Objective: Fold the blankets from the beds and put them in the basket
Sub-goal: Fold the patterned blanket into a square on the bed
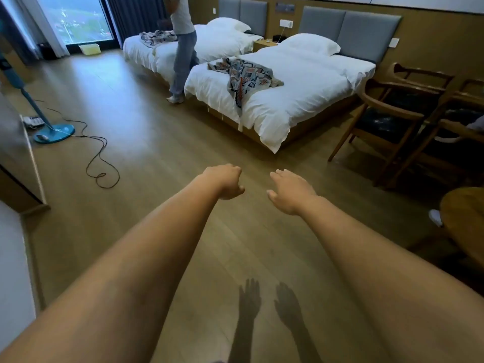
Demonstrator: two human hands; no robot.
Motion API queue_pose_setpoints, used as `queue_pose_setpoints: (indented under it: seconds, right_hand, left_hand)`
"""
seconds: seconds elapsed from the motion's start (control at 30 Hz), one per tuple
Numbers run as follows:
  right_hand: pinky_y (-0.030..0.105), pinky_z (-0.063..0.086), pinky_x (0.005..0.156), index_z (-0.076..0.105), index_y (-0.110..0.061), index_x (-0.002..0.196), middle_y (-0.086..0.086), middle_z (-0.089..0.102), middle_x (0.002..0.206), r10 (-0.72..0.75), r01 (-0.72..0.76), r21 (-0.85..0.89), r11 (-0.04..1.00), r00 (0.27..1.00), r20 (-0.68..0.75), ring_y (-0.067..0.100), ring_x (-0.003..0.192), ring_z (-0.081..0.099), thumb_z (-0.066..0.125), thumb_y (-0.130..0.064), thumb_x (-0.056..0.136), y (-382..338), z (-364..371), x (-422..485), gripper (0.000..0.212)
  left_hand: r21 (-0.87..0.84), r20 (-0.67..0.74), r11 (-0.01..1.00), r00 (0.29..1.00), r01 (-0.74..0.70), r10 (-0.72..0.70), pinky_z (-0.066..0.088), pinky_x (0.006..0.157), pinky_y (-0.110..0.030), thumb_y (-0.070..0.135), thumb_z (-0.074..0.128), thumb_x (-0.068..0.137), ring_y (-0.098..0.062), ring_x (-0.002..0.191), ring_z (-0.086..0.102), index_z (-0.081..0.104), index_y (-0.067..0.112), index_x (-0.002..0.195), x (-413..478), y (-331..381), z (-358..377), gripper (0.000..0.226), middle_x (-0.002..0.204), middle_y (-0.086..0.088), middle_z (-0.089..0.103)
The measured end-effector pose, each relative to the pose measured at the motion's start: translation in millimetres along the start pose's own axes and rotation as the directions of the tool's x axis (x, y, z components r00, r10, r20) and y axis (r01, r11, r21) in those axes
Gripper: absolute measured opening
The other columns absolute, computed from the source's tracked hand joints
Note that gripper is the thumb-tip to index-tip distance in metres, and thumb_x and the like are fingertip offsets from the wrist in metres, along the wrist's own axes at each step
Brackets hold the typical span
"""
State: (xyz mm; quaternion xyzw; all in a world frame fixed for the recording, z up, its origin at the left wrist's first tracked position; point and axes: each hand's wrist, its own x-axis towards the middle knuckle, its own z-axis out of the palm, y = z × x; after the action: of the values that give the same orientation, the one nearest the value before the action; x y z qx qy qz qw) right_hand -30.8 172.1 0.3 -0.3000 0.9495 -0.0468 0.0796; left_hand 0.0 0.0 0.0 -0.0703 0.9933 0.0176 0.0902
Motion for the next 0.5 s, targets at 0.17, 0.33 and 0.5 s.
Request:
queue_pose_setpoints:
  seconds: [0.17, 0.33, 0.5]
  right_hand:
    - [0.037, 0.019, 0.115, 0.021, -0.012, 0.146, 0.007, 0.022, 0.155, 0.003, -0.003, 0.009, 1.000, 0.999, 0.038, 0.023, 0.144, 0.015, 0.040, -0.035, 0.096, 15.7, 5.5, 51.4, 0.059]
    - [0.037, 0.017, 0.115, 0.019, -0.012, 0.147, 0.008, 0.019, 0.156, 0.008, -0.007, -0.007, 1.000, 0.999, 0.035, 0.023, 0.145, 0.013, 0.038, -0.035, 0.096, 30.5, 8.2, 137.7, 0.059]
    - [0.037, 0.017, 0.115, 0.019, -0.012, 0.147, 0.008, 0.019, 0.156, 0.005, -0.006, 0.013, 1.000, 0.997, 0.078, 0.023, 0.145, 0.013, 0.039, -0.035, 0.096, 34.2, -0.2, 240.4, 0.059]
  left_hand:
    - [-0.007, 0.036, 1.000, 0.999, 0.007, -0.007, 0.040, 0.096, -0.042, 0.043, 0.049, 0.090, -0.029, 0.123, 0.046, 0.034, 0.015, 0.139, 51.1, -5.3, 1.2, 0.058, 0.140, -0.009, 0.042]
    - [-0.005, 0.031, 1.000, 0.999, 0.004, -0.004, 0.042, 0.096, -0.042, 0.044, 0.050, 0.090, -0.029, 0.123, 0.046, 0.033, 0.015, 0.139, 132.5, -30.7, -2.7, 0.059, 0.141, -0.009, 0.042]
    - [-0.006, 0.069, 1.000, 0.997, 0.017, -0.017, 0.042, 0.093, -0.042, 0.043, 0.049, 0.090, -0.029, 0.122, 0.047, 0.033, 0.015, 0.139, 223.9, -68.8, -15.7, 0.059, 0.139, -0.009, 0.042]
